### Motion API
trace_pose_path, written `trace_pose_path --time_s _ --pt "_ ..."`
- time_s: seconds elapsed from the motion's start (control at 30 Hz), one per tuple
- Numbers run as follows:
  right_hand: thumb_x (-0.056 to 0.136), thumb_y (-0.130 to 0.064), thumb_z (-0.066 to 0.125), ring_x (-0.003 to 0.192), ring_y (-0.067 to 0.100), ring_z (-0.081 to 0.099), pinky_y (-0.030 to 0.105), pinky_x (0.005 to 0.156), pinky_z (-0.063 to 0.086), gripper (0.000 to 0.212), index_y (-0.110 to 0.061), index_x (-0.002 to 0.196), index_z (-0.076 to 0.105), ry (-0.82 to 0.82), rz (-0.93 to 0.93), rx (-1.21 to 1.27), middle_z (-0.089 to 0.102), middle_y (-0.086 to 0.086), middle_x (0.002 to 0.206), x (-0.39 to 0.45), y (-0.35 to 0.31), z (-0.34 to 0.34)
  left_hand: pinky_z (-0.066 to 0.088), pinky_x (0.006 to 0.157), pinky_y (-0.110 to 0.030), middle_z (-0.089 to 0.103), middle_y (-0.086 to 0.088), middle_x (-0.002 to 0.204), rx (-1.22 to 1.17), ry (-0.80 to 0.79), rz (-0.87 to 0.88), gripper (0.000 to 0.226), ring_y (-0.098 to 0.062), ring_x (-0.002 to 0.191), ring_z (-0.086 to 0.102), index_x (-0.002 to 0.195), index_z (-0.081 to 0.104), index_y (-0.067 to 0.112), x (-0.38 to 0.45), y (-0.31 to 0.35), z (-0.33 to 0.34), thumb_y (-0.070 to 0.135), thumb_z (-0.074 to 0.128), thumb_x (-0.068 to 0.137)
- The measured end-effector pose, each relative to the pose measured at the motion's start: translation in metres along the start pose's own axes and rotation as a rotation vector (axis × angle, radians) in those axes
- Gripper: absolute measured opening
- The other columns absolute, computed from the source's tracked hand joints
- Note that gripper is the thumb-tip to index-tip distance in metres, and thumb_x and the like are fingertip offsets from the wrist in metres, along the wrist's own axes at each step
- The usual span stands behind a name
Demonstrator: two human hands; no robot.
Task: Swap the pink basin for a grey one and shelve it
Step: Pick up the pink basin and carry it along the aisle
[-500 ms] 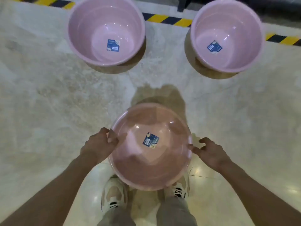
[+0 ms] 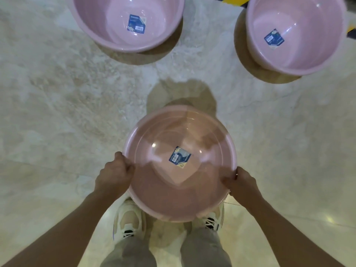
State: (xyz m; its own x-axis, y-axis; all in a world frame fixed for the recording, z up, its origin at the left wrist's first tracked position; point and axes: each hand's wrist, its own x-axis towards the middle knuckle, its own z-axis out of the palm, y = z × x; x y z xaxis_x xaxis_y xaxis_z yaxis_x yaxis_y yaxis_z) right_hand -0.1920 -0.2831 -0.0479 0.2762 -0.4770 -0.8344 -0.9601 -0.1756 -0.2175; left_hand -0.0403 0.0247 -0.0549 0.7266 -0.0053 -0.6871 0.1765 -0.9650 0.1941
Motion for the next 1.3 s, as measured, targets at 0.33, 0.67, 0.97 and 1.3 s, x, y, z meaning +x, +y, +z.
trace_pose_path --time_s 0.33,0.67,0.97,1.3 --pt "0.083 -0.039 0.074 0.076 0.016 0.066 0.024 0.057 0.045 0.028 -0.017 0.096 0.063 0.096 -0.175 0.018 0.069 0.001 0.083 -0.082 -0.107 -0.084 0.041 0.065 -0.036 0.059 -0.005 0.082 -0.047 -0.026 0.013 0.028 -0.03 0.072 0.054 0.092 0.046 0.019 -0.027 0.04 -0.138 0.044 0.058 0.089" --pt "0.078 -0.041 0.076 0.07 0.021 0.071 0.031 0.063 0.054 0.024 -0.021 0.086 0.067 0.168 -0.332 0.082 0.072 0.005 0.076 -0.201 -0.254 -0.173 0.052 0.068 -0.041 0.065 -0.002 0.079 -0.14 0.022 0.13 0.029 -0.03 0.073 0.063 0.093 0.051 0.024 -0.061 0.067 -0.332 0.05 0.055 0.082" --pt "0.077 -0.04 0.076 0.069 0.015 0.07 0.029 0.063 0.051 0.016 -0.029 0.087 0.068 0.185 -0.438 0.064 0.072 -0.008 0.069 -0.2 -0.366 -0.202 0.05 0.074 -0.043 0.068 -0.012 0.09 -0.117 0.081 0.142 0.029 -0.038 0.084 0.062 0.093 0.049 0.018 -0.019 0.103 -0.445 0.045 0.059 0.088" --pt "0.079 -0.053 0.072 0.076 0.027 0.07 0.044 0.077 0.058 0.031 -0.024 0.089 0.069 0.16 -0.4 0.048 0.074 0.003 0.072 -0.04 -0.461 -0.175 0.051 0.084 -0.041 0.067 -0.006 0.105 -0.075 0.071 0.038 0.041 -0.034 0.098 0.062 0.119 0.054 0.024 0.141 0.137 -0.443 0.05 0.058 0.088"
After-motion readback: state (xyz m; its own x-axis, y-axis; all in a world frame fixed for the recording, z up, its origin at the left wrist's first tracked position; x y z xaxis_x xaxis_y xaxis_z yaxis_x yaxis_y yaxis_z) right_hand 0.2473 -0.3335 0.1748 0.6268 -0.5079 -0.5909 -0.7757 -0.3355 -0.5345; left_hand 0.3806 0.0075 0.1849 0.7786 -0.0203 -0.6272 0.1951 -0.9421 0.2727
